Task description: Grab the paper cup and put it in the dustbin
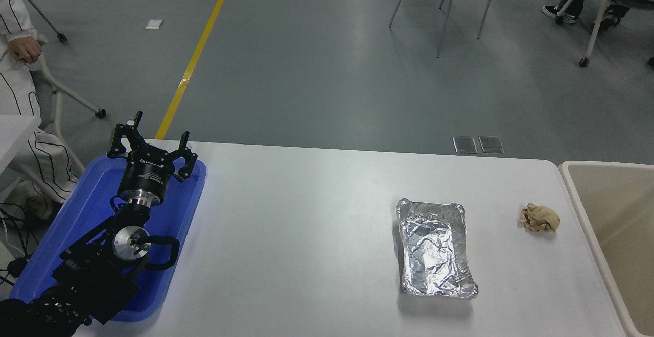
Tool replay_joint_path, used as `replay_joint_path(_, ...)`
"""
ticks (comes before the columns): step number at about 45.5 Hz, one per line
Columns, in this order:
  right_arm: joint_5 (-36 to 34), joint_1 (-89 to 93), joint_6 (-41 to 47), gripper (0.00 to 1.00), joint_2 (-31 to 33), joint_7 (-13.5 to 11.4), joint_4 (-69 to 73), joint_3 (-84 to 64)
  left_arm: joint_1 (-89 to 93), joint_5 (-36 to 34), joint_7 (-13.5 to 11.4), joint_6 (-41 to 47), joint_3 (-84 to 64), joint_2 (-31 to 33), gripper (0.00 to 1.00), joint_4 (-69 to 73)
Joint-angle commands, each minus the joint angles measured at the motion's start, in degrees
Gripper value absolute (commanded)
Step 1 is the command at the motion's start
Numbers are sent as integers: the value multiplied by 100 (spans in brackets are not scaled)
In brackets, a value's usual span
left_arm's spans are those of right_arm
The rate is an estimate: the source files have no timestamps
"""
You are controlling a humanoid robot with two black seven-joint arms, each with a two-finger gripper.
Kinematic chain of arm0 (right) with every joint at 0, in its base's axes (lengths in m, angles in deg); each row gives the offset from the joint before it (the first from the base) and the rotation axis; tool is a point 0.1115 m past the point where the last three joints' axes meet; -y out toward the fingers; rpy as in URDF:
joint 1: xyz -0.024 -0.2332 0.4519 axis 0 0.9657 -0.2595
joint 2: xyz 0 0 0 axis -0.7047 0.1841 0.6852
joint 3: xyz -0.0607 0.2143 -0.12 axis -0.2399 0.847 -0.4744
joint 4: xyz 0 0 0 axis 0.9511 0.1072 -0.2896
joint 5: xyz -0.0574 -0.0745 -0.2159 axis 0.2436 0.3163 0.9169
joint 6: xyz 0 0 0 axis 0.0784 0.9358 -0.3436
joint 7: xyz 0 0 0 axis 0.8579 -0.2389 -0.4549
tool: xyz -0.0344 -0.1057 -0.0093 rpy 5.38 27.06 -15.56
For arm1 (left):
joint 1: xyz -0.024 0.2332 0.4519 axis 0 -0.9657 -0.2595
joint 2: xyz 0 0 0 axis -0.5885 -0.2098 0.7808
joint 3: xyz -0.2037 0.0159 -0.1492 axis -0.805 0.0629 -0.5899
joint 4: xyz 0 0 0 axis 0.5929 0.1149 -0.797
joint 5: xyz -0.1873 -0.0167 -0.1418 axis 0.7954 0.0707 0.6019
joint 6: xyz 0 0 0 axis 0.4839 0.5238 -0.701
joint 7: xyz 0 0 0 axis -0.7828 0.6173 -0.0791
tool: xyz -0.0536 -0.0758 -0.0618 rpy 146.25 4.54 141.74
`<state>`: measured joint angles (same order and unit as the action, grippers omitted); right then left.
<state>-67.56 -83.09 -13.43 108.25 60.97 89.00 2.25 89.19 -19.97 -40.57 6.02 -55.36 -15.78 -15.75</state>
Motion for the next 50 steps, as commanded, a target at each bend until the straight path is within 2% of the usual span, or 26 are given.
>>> replay_joint_path(1,17,-24,-366,84,-75,-2,1,12,0,0,0,0,0,-7,100,0)
replay_joint_path(3,17,-24,-410,88,-93,-2,1,12,0,0,0,0,0,2,100,0)
replay_joint_path(12,8,-33,-437,89,-102,-2,18,12,0,0,0,0,0,2,100,0)
replay_joint_path(15,8,-59,-437,99,-102,-2,27,12,0,0,0,0,0,2,100,0)
replay_joint_path(16,8,-59,-428,99,-102,-2,44,12,0,0,0,0,0,-6,100,0)
replay_joint_path(35,8,-683,-367,100,21,-2,448,12,0,0,0,0,0,2,100,0)
replay_joint_path(50,8,-1606,-340,100,944,-2,2136,-76,0,0,0,0,0,2,100,0)
